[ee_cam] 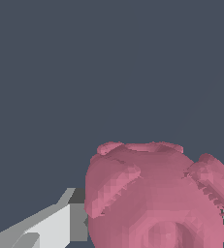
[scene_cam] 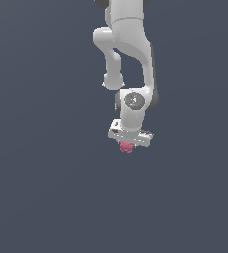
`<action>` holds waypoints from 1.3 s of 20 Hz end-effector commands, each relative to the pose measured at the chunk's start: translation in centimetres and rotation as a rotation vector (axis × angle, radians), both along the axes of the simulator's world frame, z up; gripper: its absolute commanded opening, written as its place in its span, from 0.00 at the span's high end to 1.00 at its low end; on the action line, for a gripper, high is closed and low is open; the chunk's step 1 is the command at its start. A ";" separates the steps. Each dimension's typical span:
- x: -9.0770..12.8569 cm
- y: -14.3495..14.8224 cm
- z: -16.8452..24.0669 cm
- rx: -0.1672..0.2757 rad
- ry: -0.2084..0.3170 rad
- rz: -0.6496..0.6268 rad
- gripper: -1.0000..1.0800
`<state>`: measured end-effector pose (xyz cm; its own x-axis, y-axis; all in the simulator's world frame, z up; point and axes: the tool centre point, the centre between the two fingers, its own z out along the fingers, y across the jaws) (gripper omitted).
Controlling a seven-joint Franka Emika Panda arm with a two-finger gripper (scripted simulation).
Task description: Pick up the object and move it to a goal position.
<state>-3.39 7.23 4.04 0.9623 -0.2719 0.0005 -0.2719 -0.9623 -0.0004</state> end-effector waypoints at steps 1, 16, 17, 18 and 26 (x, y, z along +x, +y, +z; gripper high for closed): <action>0.0 0.0 0.0 0.000 0.000 0.000 1.00; 4.0 -2.0 0.8 0.000 0.000 0.000 1.00; 4.6 -2.3 0.9 0.000 0.000 0.000 1.00; 5.1 -2.5 1.0 0.000 0.000 0.000 1.00; 9.6 -4.7 1.7 0.000 0.001 -0.001 1.00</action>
<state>5.38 2.91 5.65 0.9621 -0.2727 0.0004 -0.2727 -0.9621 -0.0002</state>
